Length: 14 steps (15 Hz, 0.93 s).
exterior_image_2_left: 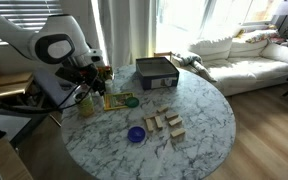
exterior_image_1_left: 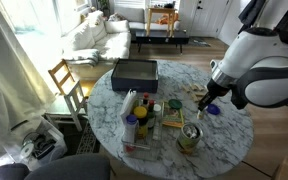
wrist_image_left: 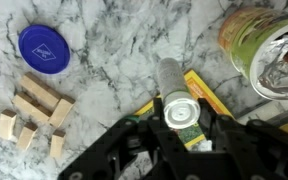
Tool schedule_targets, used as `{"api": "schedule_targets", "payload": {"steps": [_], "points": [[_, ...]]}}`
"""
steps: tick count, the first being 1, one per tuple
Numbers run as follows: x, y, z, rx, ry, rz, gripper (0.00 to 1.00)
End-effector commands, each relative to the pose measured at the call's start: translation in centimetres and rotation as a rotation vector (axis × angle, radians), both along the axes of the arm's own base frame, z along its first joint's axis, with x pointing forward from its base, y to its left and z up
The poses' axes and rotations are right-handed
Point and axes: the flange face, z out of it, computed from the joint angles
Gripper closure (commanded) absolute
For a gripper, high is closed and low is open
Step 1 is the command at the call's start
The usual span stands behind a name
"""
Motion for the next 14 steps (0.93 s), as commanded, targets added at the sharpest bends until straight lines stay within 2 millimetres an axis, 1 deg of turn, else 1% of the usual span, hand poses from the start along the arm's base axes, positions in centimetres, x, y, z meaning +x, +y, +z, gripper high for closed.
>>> {"api": "schedule_targets", "payload": {"steps": [1,4,7,8,9,10,11,14], "points": [[0.1,-0.4,-2.7,0.003,-0.037,0.032,0.87],[0.0,-0.9,-4.9,0.014,-0.015,0.008,0.87],[0.1,-1.1,-6.2,0.03,0.004,-0.011,0.87],[0.2,-1.2,-6.5,0.033,0.009,-0.018,0.78],[0.2,-1.3,-6.8,0.029,0.016,-0.02,0.54],[0.2,-1.3,-7.0,0.03,0.021,-0.025,0.45],[0.1,-1.4,-7.2,0.032,0.025,-0.027,0.3],[0.1,-1.6,-7.4,0.035,0.031,-0.037,0.08]]}}
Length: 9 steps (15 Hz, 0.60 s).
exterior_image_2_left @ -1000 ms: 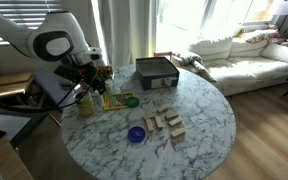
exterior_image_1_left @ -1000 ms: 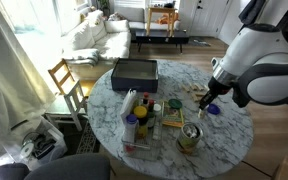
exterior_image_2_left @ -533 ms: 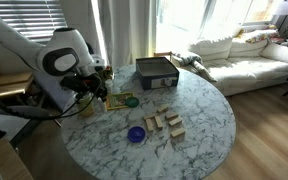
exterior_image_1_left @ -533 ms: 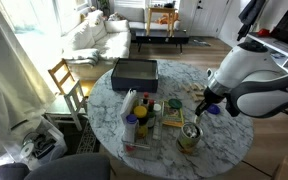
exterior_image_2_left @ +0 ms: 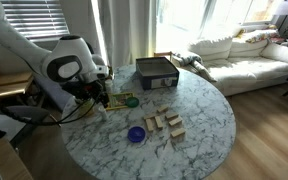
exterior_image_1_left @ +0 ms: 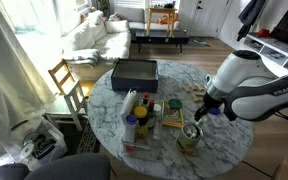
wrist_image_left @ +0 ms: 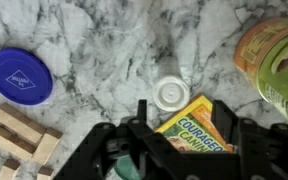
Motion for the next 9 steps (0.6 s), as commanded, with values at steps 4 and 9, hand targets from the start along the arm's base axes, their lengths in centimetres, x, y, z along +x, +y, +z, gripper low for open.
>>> {"api": "schedule_targets", "payload": {"steps": [4,9], "points": [[0.1,-1.4,2.0,0.006,-0.035,-0.042,0.0],[0.3,-0.4,4.7,0.099,0.015,-0.051,0.0]]}}
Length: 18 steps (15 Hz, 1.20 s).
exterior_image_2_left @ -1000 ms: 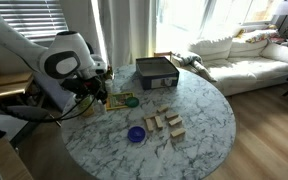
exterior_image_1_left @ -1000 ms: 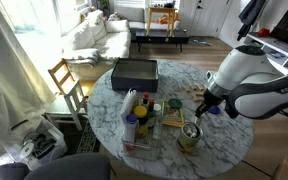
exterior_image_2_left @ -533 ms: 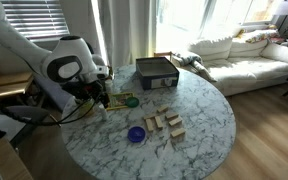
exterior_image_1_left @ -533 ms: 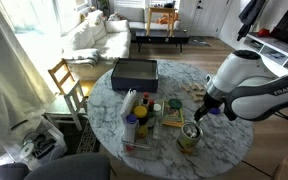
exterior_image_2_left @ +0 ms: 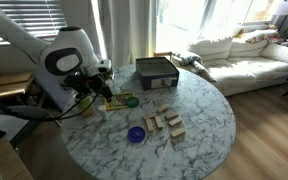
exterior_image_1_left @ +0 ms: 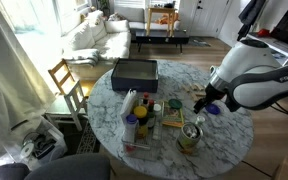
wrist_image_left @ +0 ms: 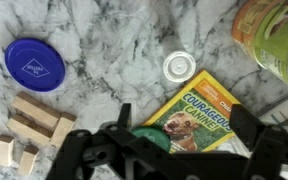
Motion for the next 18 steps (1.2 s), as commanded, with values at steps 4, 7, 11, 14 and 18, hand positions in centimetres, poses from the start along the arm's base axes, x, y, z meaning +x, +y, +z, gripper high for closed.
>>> {"api": "schedule_targets", "payload": {"steps": [4,7,11,14,18], "points": [[-0.7,2.6,1.5,0.124,0.164,0.067,0.0],[-0.9,3.9,0.9,0.135,0.214,0.124,0.0],[-1.1,5.2,0.1,0.155,0.236,0.177,0.0],[-1.1,5.6,-0.5,0.171,0.236,0.188,0.29],[-1.2,5.9,-1.4,0.193,0.248,0.2,0.54]]}}
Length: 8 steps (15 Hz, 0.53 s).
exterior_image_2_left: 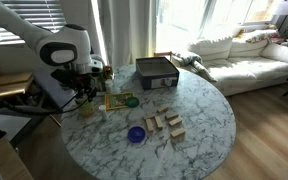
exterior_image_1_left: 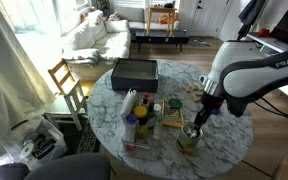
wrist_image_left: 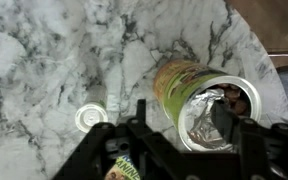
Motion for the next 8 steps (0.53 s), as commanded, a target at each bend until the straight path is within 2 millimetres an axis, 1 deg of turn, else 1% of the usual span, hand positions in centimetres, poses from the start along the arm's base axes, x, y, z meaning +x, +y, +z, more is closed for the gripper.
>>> {"api": "schedule_targets", "payload": {"steps": [1,3,6,8], "points": [[0.0,0.42,-1.04,0.044,0.018,0.018,0.62],[-0.02,0.63,-1.41,0.057,0.024,0.025,0.78],[0.04,0.75,-1.65,0.074,0.029,0.027,0.99],[0.13,0.77,-1.63,0.079,0.03,0.026,1.0]]}}
